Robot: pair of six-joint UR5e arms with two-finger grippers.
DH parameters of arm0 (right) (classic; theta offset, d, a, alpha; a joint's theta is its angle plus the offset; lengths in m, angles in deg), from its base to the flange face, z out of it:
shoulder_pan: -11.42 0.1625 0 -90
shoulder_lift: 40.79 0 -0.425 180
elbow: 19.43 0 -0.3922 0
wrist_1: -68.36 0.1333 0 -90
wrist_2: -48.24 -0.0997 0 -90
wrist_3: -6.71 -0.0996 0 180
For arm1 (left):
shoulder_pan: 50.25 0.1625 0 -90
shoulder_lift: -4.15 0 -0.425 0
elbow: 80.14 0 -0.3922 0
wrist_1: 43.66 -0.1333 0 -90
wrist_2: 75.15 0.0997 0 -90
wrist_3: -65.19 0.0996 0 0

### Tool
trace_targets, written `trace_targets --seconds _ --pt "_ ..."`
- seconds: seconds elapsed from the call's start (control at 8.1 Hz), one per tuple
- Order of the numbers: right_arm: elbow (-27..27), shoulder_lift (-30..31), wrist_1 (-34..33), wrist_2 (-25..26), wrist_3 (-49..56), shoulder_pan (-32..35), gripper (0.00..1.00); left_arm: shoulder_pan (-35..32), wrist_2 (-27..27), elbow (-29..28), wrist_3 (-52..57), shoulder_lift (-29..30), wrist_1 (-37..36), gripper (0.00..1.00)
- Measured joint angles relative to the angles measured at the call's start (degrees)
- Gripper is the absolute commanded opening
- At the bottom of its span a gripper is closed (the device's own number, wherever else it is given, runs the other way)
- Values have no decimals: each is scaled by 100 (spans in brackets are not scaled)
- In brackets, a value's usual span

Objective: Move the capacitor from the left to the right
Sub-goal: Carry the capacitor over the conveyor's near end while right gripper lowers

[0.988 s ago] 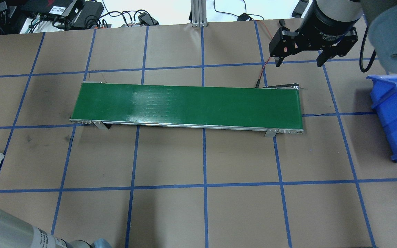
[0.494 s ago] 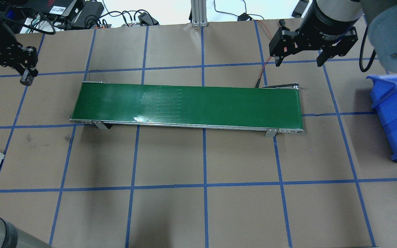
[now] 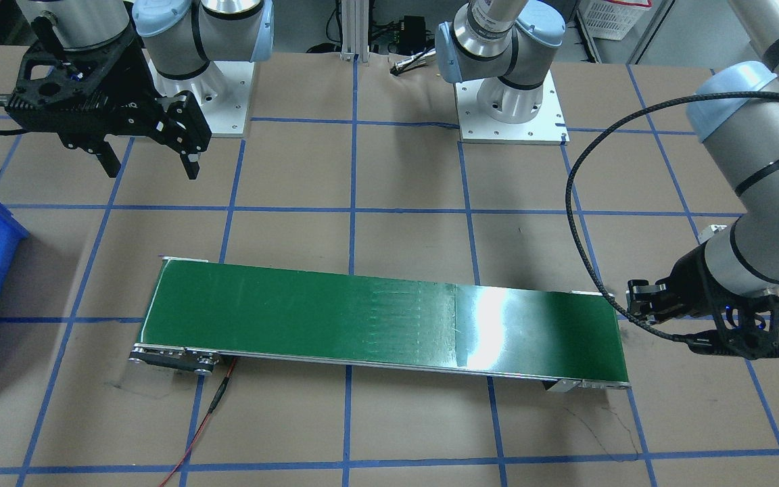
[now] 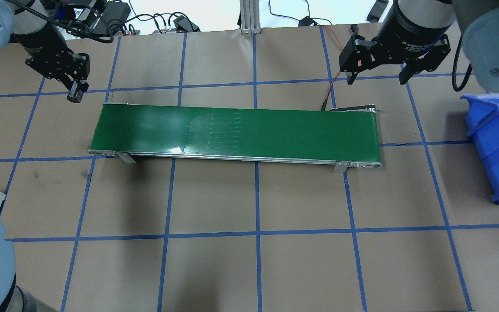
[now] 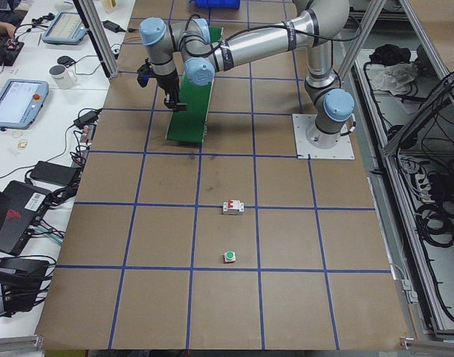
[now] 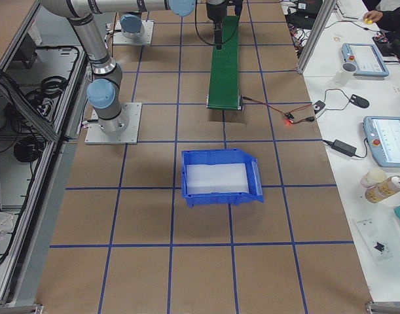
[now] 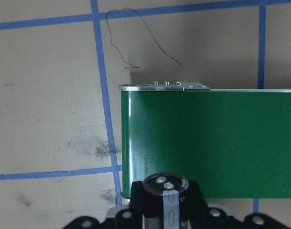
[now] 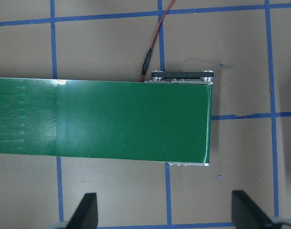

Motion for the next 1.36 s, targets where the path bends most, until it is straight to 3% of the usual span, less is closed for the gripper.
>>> trace_targets --seconds 0.37,0.86,1.11,1.23,1.36 --pt "14 -47 46 14 36 -16 100 -79 -73 313 -7 182 -587 0" --pt "324 -578 -1 153 116 -26 100 -131 -78 759 65 372 -1097 0" --pt "555 -839 -372 230 609 -167 100 -133 -189 1035 77 398 -1368 0" --pt "654 -959 -598 205 872 -305 100 -133 -247 1130 76 423 -1467 14" --pt "767 -1106 -932 201 1021 -388 100 -133 -275 1180 78 442 -1551 54"
